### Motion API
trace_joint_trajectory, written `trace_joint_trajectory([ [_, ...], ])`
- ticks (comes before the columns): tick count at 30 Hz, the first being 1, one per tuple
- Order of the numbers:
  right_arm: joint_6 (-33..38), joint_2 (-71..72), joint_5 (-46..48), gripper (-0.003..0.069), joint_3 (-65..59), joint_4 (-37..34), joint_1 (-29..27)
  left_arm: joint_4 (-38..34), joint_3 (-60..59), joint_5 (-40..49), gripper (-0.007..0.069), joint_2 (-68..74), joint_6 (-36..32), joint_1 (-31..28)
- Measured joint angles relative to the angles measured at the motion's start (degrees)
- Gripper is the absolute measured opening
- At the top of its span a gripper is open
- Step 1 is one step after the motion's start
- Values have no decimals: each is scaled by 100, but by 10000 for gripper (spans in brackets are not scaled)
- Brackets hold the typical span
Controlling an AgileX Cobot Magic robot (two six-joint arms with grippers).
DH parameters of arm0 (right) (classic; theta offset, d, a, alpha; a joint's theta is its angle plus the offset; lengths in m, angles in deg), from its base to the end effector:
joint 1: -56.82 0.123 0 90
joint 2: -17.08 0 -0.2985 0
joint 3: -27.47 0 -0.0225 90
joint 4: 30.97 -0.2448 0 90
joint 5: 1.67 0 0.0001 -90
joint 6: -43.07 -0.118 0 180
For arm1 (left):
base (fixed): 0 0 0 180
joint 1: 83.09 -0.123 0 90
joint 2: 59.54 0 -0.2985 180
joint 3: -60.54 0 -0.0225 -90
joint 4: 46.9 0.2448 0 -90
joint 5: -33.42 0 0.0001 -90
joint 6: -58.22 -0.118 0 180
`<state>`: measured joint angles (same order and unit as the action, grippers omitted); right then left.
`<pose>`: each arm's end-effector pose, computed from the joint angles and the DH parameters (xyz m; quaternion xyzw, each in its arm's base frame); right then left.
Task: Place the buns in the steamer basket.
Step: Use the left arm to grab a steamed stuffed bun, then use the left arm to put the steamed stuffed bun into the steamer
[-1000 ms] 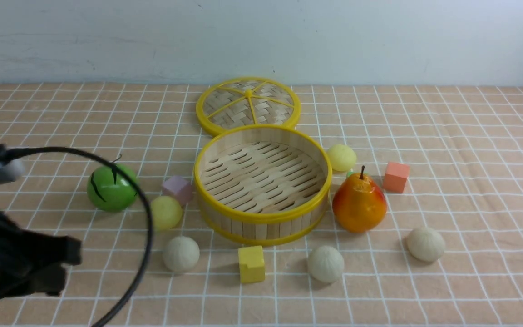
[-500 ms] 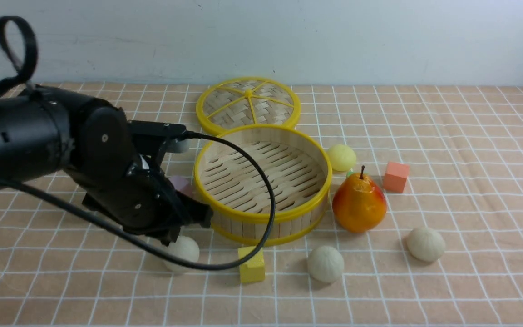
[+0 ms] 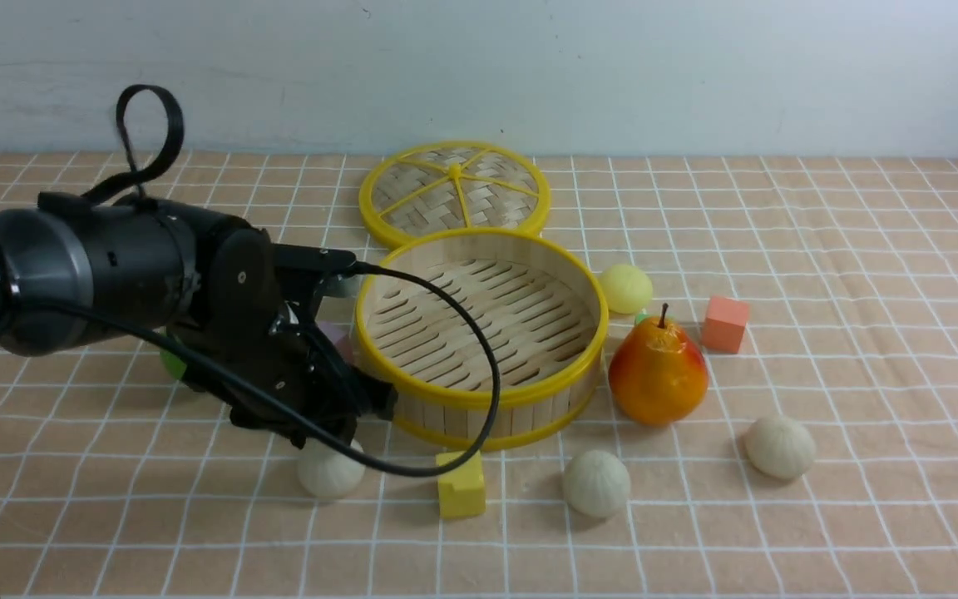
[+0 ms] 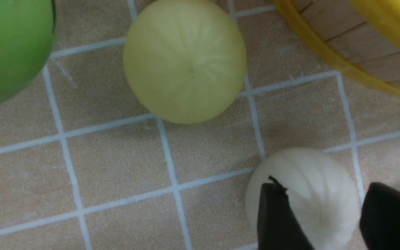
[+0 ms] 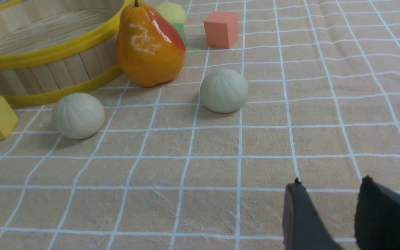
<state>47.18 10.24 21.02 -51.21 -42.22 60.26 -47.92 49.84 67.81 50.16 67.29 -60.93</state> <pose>0.0573 0.0124 0.1640 -0.0021 0.8078 0.0802 0.5840 0.3453 -0.1419 0.1928 0.1052 0.9702 -0.0650 0.2084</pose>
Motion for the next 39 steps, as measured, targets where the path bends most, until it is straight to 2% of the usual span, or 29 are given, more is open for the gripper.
trace_joint_trajectory([
  [10,0,0,0,239,0,0,0,-179,12,-88,277,200,-98,0],
  [17,0,0,0,239,0,0,0,-193,54,-122,202,375,-153,-2],
  [18,0,0,0,239,0,0,0,-198,62,-96,183,375,-153,-2],
  [20,0,0,0,239,0,0,0,-243,78,87,80,326,-153,-2],
  [21,0,0,0,239,0,0,0,-243,78,102,71,314,-153,-2],
  [22,0,0,0,239,0,0,0,-253,78,242,6,171,-153,-2],
  [28,0,0,0,239,0,0,0,-559,281,738,-10,-511,-225,-2],
  [29,0,0,0,239,0,0,0,-828,482,796,-10,-712,-423,-2],
  [33,0,0,0,239,0,0,0,-1344,1052,491,-10,-707,-994,-2],
  [39,0,0,0,239,0,0,0,-1527,1564,-163,-8,154,-1576,-2],
])
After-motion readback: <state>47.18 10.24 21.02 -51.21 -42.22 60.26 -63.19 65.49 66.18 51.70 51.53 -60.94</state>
